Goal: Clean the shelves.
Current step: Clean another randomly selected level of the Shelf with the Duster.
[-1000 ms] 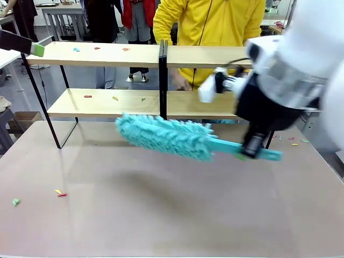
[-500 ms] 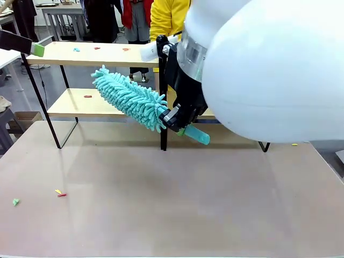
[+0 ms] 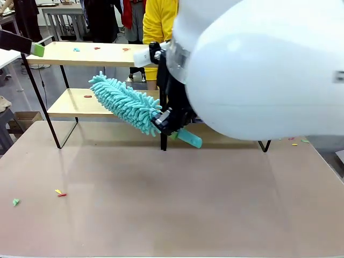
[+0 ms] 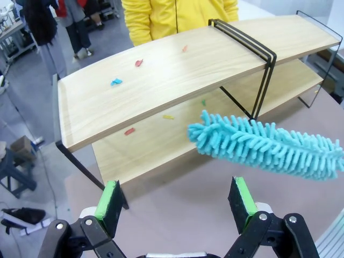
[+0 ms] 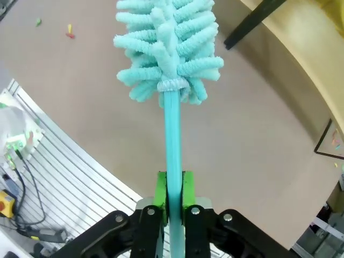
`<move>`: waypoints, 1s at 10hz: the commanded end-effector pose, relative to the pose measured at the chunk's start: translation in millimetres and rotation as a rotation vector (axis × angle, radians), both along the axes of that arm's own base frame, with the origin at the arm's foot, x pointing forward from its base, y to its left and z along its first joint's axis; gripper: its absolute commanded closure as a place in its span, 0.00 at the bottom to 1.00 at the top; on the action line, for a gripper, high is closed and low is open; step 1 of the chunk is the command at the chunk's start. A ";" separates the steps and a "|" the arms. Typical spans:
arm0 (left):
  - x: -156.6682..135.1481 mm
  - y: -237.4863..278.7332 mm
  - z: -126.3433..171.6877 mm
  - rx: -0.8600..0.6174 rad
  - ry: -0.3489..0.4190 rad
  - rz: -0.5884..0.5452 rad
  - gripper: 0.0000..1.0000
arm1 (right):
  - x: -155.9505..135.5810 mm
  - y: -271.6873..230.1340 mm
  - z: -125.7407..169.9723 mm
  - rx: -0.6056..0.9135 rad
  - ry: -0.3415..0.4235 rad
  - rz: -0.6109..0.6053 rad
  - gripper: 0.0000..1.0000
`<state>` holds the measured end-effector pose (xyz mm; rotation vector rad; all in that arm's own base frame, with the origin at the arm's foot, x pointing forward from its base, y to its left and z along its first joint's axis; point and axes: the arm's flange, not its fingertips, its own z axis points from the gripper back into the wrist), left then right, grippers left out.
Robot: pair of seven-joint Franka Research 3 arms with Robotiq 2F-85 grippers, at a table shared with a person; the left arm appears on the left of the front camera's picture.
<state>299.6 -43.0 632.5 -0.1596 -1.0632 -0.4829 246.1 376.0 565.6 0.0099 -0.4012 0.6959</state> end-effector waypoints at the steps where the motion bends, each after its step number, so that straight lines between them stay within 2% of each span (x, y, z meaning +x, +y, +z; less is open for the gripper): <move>1: -0.4 0.1 -0.5 0.000 -0.006 0.004 0.00 | 28.2 46.5 -3.5 0.006 0.013 -0.136 0.87; 3: -0.4 0.1 -0.5 0.000 -0.006 0.004 0.00 | 47.5 65.6 -8.7 0.118 -0.016 -0.298 0.87; 4: -0.4 0.1 -0.5 0.000 -0.006 0.004 0.00 | 54.0 70.7 -10.4 0.103 -0.033 -0.371 0.87; 5: -0.4 0.1 -0.5 0.000 -0.006 0.004 0.00 | 59.4 76.0 -15.6 0.116 -0.047 -0.401 0.87; 7: -0.4 0.1 -0.5 0.000 -0.006 0.004 0.00 | 80.1 89.3 -28.9 0.121 -0.009 -0.502 0.87; 10: -0.4 0.1 -0.5 0.000 -0.006 0.004 0.00 | 113.7 94.8 -44.3 0.177 -0.019 -0.610 0.87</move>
